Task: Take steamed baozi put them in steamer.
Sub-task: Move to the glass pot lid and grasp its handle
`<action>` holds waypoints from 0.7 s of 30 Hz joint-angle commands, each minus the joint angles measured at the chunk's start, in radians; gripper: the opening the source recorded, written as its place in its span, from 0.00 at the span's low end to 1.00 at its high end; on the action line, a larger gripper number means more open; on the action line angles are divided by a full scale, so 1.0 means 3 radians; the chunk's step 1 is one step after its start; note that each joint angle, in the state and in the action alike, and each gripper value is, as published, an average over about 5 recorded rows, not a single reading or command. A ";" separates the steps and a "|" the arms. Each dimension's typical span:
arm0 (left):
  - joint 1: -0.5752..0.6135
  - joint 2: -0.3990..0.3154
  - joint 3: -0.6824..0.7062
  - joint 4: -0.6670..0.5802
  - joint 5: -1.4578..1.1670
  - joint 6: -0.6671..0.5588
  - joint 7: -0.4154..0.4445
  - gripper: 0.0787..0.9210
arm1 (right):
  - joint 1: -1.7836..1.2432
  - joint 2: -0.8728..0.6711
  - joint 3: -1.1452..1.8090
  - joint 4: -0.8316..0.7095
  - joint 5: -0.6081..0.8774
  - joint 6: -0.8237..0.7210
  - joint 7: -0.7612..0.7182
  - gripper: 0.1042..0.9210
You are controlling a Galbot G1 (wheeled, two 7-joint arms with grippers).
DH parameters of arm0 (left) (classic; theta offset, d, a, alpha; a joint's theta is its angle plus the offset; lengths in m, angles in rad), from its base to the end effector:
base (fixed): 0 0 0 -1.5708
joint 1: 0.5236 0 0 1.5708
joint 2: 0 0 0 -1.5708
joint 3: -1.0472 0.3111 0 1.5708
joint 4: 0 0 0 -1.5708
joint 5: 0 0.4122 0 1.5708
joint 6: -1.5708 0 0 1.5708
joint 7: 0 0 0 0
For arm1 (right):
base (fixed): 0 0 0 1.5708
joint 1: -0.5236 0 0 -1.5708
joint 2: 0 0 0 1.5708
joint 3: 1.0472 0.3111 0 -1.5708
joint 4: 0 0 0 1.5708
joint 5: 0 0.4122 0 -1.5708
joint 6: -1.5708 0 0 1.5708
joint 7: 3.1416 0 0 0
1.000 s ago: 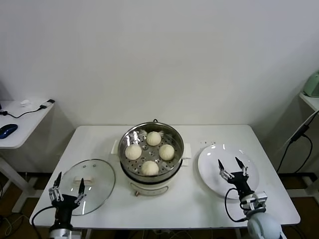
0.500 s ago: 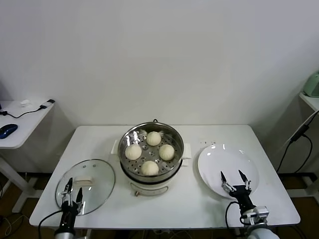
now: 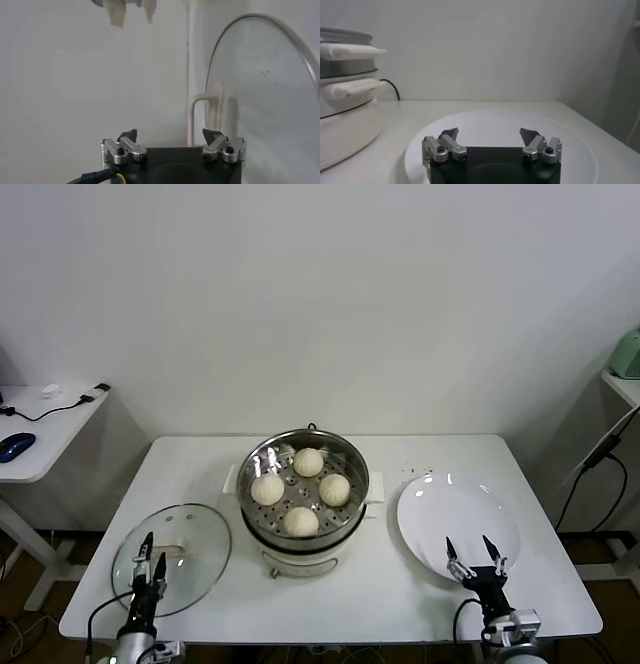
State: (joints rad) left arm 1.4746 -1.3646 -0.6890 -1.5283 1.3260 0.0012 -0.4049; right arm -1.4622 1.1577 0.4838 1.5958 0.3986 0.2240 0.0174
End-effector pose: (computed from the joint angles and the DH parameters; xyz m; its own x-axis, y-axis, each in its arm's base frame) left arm 0.2421 0.1336 -0.4485 -0.9845 -0.1737 0.0240 0.0294 -0.0285 0.9992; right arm 0.2631 -0.1057 -0.4241 -0.9827 -0.0310 0.1827 -0.0310 0.9995 0.0026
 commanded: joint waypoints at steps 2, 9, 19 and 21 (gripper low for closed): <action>-0.0238 0.0011 0.0022 0.0220 0.0096 0.0022 -0.0037 0.88 | -0.0029 0.0014 0.0001 0.0009 -0.0018 0.0005 0.0037 0.88; -0.0314 0.0030 0.0042 0.0339 0.0084 -0.0020 -0.0073 0.86 | -0.0041 0.0009 -0.0013 0.0034 -0.0030 -0.0001 0.0046 0.88; -0.0309 0.0053 0.0049 0.0405 0.0058 -0.0045 -0.0089 0.54 | -0.0055 0.0022 -0.0106 0.0057 0.0003 -0.0003 0.0081 0.88; -0.0325 0.0050 0.0055 0.0435 0.0056 -0.0049 -0.0104 0.47 | -0.0062 0.0032 -0.0118 0.0063 -0.0004 -0.0001 0.0085 0.88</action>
State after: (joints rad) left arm 1.3913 -1.3510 -0.6735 -1.4205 1.3417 -0.0125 -0.4305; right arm -1.4777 1.1634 0.4592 1.6117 0.3920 0.2243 0.0393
